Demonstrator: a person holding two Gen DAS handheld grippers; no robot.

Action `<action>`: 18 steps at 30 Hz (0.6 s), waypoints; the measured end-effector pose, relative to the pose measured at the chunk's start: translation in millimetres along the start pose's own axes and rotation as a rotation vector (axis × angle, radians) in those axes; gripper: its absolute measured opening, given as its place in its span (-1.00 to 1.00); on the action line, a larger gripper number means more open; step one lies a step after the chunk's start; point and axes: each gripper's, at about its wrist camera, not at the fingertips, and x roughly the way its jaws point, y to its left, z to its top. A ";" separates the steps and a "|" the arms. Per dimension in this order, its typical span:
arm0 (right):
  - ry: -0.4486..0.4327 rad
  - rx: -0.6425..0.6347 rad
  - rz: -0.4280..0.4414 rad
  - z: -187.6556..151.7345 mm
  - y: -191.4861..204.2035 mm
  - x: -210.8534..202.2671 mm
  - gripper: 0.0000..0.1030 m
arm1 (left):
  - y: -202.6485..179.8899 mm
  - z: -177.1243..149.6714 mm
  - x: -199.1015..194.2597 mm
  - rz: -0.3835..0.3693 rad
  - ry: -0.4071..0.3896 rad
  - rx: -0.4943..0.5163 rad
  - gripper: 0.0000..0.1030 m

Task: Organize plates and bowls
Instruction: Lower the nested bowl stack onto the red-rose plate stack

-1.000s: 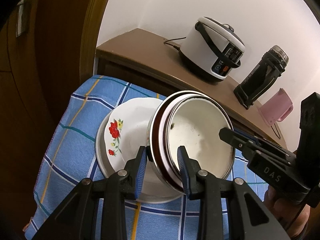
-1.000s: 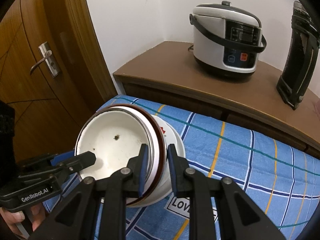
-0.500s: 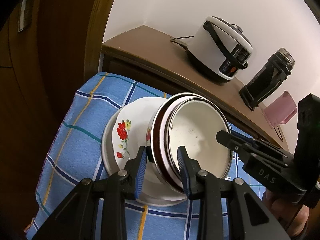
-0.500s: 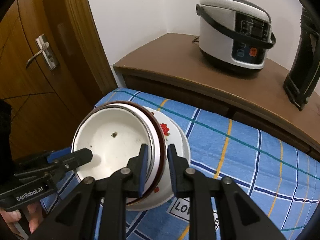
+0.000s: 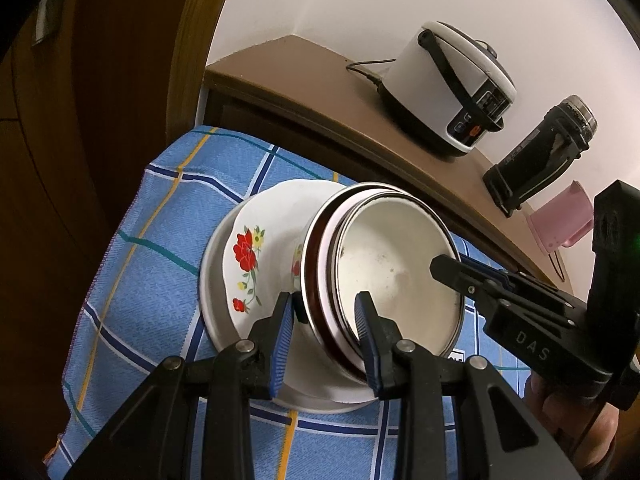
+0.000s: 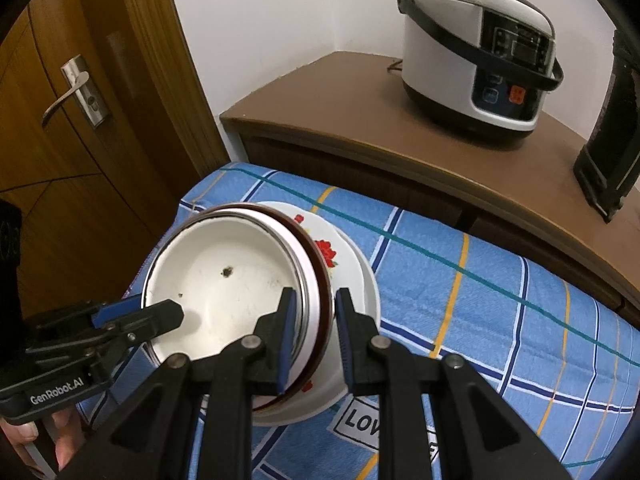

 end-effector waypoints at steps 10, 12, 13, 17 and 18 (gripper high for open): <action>0.005 0.026 0.008 6.2 -5.6 14.6 -0.56 | 3.6 8.0 4.8 -0.027 -0.023 -0.004 -0.29; 0.006 0.018 0.000 6.9 -3.4 15.4 -0.56 | 4.3 9.2 5.5 -0.030 -0.026 -0.005 -0.29; 0.008 0.014 -0.003 7.3 -2.6 15.7 -0.55 | 4.7 9.6 5.7 -0.032 -0.026 -0.008 -0.29; 0.027 -0.006 0.003 5.8 1.2 13.9 -0.55 | 7.0 10.8 5.4 -0.034 -0.029 -0.013 -0.29; 0.031 -0.013 0.006 4.5 2.7 13.1 -0.54 | 7.6 11.2 5.3 -0.031 -0.030 -0.012 -0.29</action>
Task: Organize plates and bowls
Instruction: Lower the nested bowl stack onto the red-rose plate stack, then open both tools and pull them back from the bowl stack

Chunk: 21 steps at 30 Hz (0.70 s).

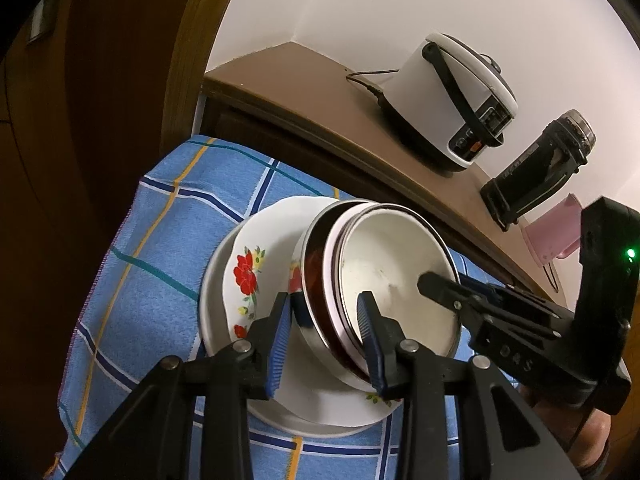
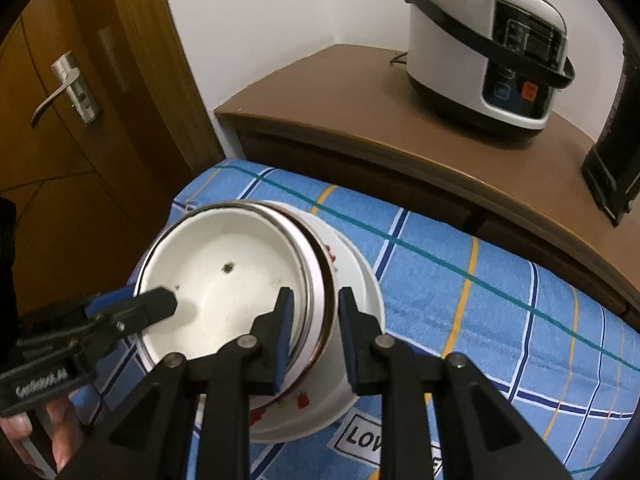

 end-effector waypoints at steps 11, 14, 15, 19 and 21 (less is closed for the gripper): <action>-0.050 -0.018 -0.011 -6.2 1.4 -3.7 -0.52 | -4.3 -1.7 0.6 0.032 -0.024 0.050 -0.29; -0.063 -0.028 -0.025 -8.3 3.1 -3.9 -0.52 | -7.3 -3.2 -0.4 0.048 -0.045 0.075 -0.29; -0.068 -0.029 -0.023 -8.9 2.9 -4.0 -0.52 | -8.4 -3.4 -0.3 0.055 -0.050 0.081 -0.29; -0.078 -0.027 -0.023 -10.3 1.7 -3.6 -0.52 | -14.5 -5.4 -0.6 0.088 -0.073 0.119 -0.29; -0.086 -0.024 -0.024 -10.9 1.6 -4.6 -0.52 | -14.5 -5.8 0.4 0.096 -0.074 0.120 -0.29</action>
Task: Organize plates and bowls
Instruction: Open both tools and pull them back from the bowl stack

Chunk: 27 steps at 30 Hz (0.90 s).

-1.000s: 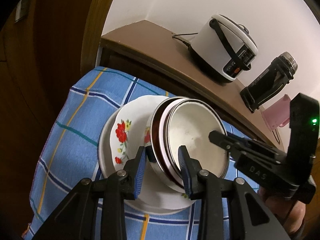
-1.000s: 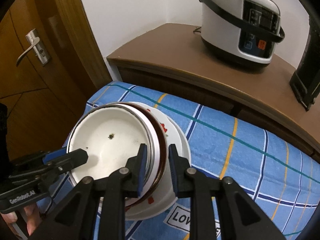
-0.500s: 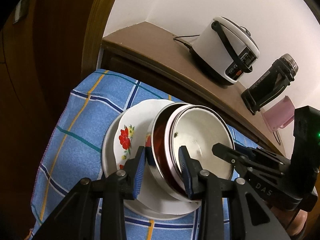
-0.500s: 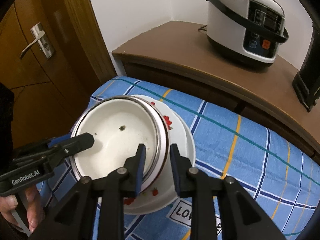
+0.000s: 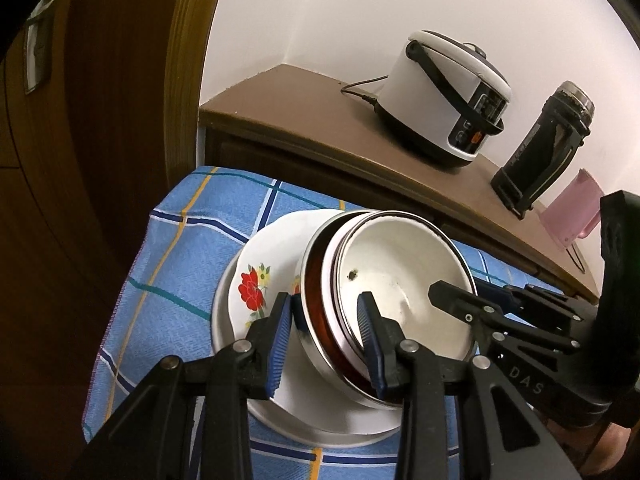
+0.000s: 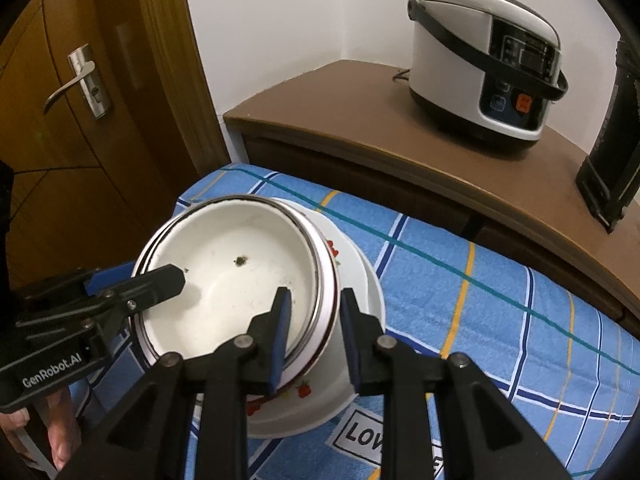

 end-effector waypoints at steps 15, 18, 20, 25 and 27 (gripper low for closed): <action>-0.356 0.021 -0.080 -37.7 -8.2 -93.4 0.29 | -41.7 -13.3 -50.4 0.044 -0.222 0.124 0.32; -0.377 0.027 -0.086 -44.2 -8.9 -105.5 0.35 | -52.9 -18.0 -63.8 0.042 -0.269 0.153 0.34; -0.379 0.039 -0.084 -46.7 -10.5 -108.6 0.36 | -56.3 -19.5 -67.7 0.037 -0.275 0.152 0.34; -0.407 0.062 -0.105 -58.7 -18.0 -127.3 0.46 | -67.4 -26.4 -76.7 0.037 -0.288 0.170 0.34; -0.415 0.070 -0.107 -62.3 -20.4 -133.6 0.48 | -71.5 -29.1 -78.9 0.035 -0.287 0.173 0.34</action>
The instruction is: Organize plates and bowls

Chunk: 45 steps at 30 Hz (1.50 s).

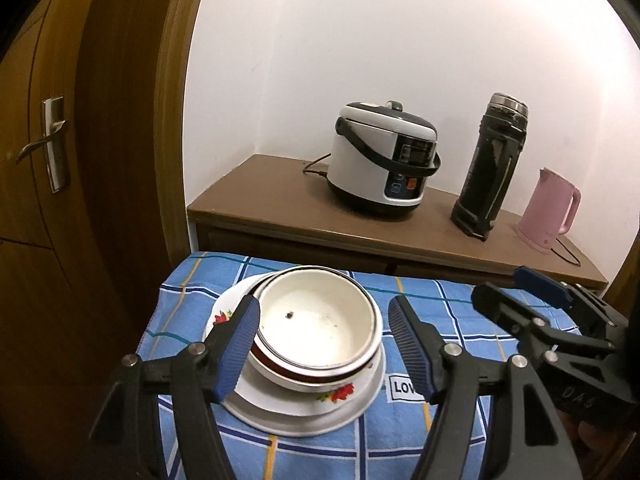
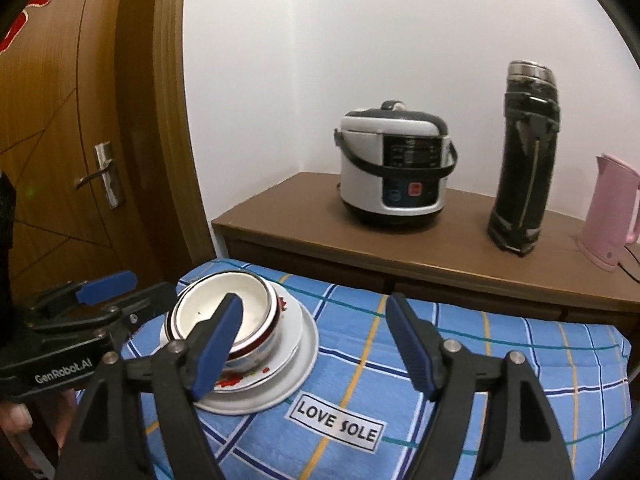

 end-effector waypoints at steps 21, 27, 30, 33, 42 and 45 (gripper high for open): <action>-0.093 0.008 -0.034 1.9 -14.5 -58.3 0.72 | -35.7 -4.6 -23.9 -0.026 -0.018 0.029 0.35; -0.106 0.016 -0.044 0.6 -20.1 -66.2 0.74 | -45.3 -3.9 -30.1 -0.029 -0.027 0.054 0.35; -0.112 0.018 -0.050 0.3 -22.8 -69.6 0.76 | -49.7 -2.5 -31.6 -0.031 -0.028 0.064 0.35; -0.117 0.022 -0.057 -0.1 -26.2 -72.4 0.77 | -53.2 -2.6 -32.0 -0.033 -0.028 0.074 0.35; -0.130 0.030 -0.068 -0.1 -32.8 -77.9 0.78 | -63.1 -2.4 -28.4 -0.032 -0.005 0.109 0.36; -0.138 0.028 -0.073 0.4 -34.1 -80.8 0.78 | -65.4 -1.6 -29.0 -0.030 -0.006 0.117 0.36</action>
